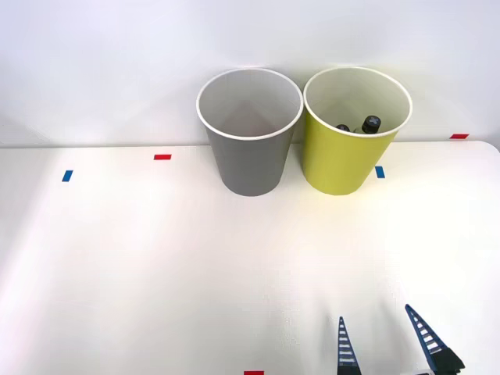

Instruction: Put cans in the gray bin, plastic bottles in the light green bin

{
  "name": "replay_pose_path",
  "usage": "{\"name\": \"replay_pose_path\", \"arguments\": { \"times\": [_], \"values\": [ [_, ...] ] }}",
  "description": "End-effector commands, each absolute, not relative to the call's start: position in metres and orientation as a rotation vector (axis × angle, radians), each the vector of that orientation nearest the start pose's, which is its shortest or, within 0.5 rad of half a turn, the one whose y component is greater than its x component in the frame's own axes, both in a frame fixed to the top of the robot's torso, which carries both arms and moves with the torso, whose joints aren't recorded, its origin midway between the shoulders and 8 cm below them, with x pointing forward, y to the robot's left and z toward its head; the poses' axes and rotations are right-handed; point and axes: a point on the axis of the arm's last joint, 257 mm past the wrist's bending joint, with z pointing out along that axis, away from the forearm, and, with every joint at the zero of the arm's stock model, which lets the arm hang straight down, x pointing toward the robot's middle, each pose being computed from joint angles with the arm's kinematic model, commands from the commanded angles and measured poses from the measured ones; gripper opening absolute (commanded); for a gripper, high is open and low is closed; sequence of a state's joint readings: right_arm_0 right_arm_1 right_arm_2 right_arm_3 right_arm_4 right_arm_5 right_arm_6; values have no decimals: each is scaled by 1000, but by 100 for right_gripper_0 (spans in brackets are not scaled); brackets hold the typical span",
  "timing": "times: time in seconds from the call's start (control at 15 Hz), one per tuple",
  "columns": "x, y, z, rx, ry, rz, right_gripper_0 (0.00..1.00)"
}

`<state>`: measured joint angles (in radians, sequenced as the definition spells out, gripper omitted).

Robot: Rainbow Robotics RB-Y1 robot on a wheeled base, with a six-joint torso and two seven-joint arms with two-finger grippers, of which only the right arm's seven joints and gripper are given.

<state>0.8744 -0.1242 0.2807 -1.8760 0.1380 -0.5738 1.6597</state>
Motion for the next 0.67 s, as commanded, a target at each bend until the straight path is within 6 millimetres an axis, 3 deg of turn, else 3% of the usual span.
{"name": "replay_pose_path", "arguments": {
  "times": [0.07,0.67],
  "values": [
    [274,-194,-277,-220,1525,-88,100],
    [274,-194,-277,-220,1525,-88,100]
  ]
}}
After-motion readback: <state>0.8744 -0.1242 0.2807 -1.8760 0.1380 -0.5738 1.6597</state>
